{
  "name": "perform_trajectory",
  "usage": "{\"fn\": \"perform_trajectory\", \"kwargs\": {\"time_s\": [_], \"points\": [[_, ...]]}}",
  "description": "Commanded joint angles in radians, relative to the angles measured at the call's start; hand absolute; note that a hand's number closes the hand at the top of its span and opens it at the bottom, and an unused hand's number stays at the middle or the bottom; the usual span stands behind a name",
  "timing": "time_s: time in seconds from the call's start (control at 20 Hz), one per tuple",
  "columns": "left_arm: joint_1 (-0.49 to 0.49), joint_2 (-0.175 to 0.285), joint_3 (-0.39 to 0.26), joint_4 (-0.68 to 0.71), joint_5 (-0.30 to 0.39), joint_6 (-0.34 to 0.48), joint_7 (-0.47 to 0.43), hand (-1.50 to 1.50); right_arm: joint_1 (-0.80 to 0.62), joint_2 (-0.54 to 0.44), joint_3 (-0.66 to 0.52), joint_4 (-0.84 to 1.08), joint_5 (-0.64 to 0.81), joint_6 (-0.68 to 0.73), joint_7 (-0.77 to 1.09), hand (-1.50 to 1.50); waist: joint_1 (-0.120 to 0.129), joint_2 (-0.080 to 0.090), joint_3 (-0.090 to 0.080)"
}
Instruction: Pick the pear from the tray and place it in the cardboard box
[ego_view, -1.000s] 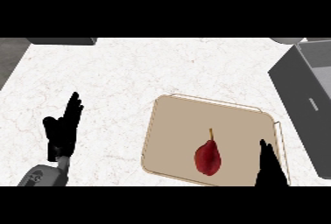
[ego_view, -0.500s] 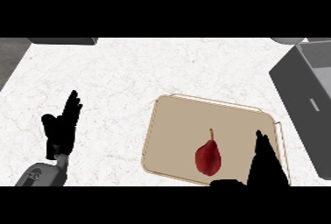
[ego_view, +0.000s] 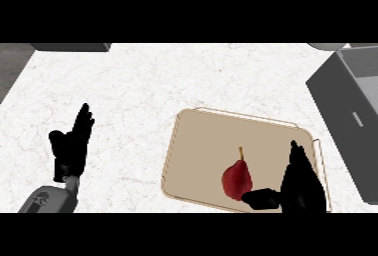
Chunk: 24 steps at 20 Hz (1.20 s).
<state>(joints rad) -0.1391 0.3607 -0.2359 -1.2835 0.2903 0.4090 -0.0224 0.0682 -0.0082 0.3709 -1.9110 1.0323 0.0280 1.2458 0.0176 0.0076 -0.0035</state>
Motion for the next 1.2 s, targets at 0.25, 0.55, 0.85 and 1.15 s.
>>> {"fn": "perform_trajectory", "kwargs": {"time_s": [0.25,0.55,0.85,1.15], "points": [[0.038,0.026,0.015,-0.04,0.007,-0.021,0.015,0.0,-0.081,0.008,-0.041,0.126,-0.039,-0.014,0.241,-1.5,0.009,-0.007,0.002],[0.003,0.029,0.032,-0.024,0.018,-0.046,0.027,0.0,-0.13,0.008,-0.06,0.2,-0.058,-0.015,0.241,-1.5,0.006,-0.005,0.002],[0.008,-0.051,0.004,0.01,-0.021,0.006,-0.025,0.0,-0.149,0.008,-0.045,0.244,-0.079,-0.034,0.242,-1.5,-0.004,-0.005,0.001],[0.033,-0.047,0.007,0.022,-0.022,-0.014,-0.029,0.0,-0.161,0.008,-0.033,0.308,-0.101,-0.076,0.242,-1.5,-0.001,-0.006,0.002]]}}
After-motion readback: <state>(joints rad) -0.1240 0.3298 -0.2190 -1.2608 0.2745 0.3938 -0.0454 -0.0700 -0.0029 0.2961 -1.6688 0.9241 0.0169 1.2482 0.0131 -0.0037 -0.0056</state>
